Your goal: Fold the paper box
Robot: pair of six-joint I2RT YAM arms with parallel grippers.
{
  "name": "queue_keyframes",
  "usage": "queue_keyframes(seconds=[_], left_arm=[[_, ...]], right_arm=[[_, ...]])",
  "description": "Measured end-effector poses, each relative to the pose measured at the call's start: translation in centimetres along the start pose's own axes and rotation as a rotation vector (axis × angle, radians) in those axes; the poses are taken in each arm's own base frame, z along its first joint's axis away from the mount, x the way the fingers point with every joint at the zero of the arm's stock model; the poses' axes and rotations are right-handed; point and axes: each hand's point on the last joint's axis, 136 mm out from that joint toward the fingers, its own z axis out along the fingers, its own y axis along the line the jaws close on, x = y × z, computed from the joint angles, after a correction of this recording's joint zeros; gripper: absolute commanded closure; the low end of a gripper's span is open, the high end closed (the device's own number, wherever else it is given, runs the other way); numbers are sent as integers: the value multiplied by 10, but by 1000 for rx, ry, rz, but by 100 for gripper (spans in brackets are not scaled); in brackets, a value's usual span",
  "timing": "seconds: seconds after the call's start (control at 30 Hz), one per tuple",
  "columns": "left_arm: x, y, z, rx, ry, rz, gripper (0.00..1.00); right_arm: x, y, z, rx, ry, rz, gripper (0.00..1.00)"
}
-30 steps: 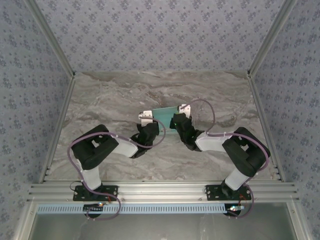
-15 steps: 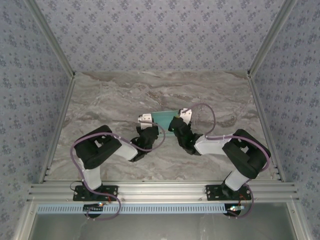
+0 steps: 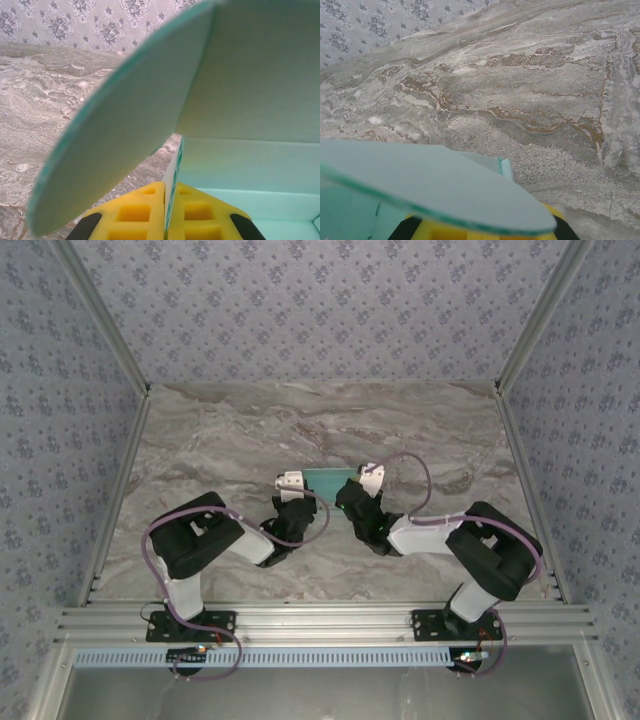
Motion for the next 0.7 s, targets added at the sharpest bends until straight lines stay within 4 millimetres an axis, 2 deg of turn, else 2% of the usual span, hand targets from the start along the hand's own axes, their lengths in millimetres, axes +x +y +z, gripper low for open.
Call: queue_keyframes(seconds=[0.53,0.7], left_arm=[[4,3,-2,-10,24,30,85],[3,4,-4,-10,38,41,78]], right_arm=[[5,-2,-8,28,-39,-72,97],[5,-3,-9,39,-43,-83,97]])
